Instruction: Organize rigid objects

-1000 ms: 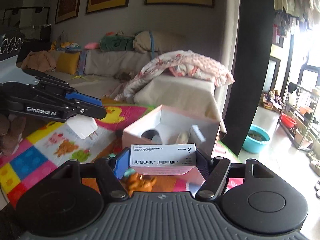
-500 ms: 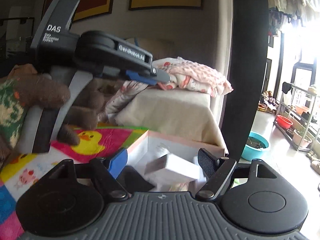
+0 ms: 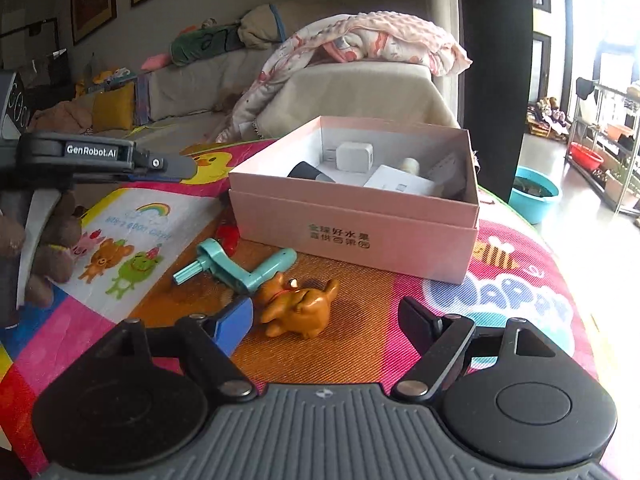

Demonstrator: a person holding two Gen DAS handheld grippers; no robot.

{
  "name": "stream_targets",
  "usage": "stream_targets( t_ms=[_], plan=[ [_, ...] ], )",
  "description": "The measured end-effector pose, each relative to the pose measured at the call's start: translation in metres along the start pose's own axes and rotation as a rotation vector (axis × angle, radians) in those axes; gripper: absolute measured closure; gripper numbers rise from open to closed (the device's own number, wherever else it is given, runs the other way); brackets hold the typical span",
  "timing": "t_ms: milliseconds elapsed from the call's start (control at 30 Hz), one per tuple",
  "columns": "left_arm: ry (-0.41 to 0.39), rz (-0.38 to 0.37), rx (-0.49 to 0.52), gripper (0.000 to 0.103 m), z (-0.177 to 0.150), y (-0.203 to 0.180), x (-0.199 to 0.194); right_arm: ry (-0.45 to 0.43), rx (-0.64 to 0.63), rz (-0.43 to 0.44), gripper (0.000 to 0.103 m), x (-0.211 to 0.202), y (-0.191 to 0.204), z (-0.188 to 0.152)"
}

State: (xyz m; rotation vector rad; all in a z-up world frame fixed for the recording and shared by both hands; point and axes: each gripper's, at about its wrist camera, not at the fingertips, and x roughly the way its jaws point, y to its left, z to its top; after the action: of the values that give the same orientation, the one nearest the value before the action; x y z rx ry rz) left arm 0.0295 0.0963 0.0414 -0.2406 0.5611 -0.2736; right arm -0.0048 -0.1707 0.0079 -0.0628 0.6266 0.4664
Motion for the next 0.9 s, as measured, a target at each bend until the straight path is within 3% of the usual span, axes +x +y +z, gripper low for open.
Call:
stream_targets(
  t_ms=[167,333,433,533,600,700,833,900],
  plan=[
    [-0.018,0.054,-0.052,0.077,0.022,0.017,0.024,0.047,-0.018,-0.016,0.023,0.011,0.008,-0.009],
    [0.11,0.045,0.008,0.077,0.044,0.024,0.093,0.066,0.013,-0.014,0.019,0.016,0.005,-0.008],
    [0.107,0.097,0.014,0.077,0.058,0.026,0.121,0.065,0.025,-0.016,0.019,0.015,0.003,-0.008],
    [0.142,0.045,-0.014,0.08,0.071,0.025,0.147,0.07,0.023,-0.013,0.017,0.016,0.003,-0.008],
    [0.153,0.041,-0.017,0.08,0.078,0.024,0.158,0.073,0.016,-0.014,0.016,0.017,0.004,-0.008],
    [0.178,0.052,0.007,0.072,0.085,0.027,0.162,0.074,0.013,-0.016,0.016,0.017,0.005,-0.008],
    [0.22,0.007,-0.027,0.076,0.081,0.036,0.158,0.072,0.021,-0.011,0.015,0.017,0.004,-0.008],
    [0.239,0.068,-0.01,0.077,0.079,0.038,0.161,0.075,0.018,-0.009,0.014,0.018,0.004,-0.008]
  ],
)
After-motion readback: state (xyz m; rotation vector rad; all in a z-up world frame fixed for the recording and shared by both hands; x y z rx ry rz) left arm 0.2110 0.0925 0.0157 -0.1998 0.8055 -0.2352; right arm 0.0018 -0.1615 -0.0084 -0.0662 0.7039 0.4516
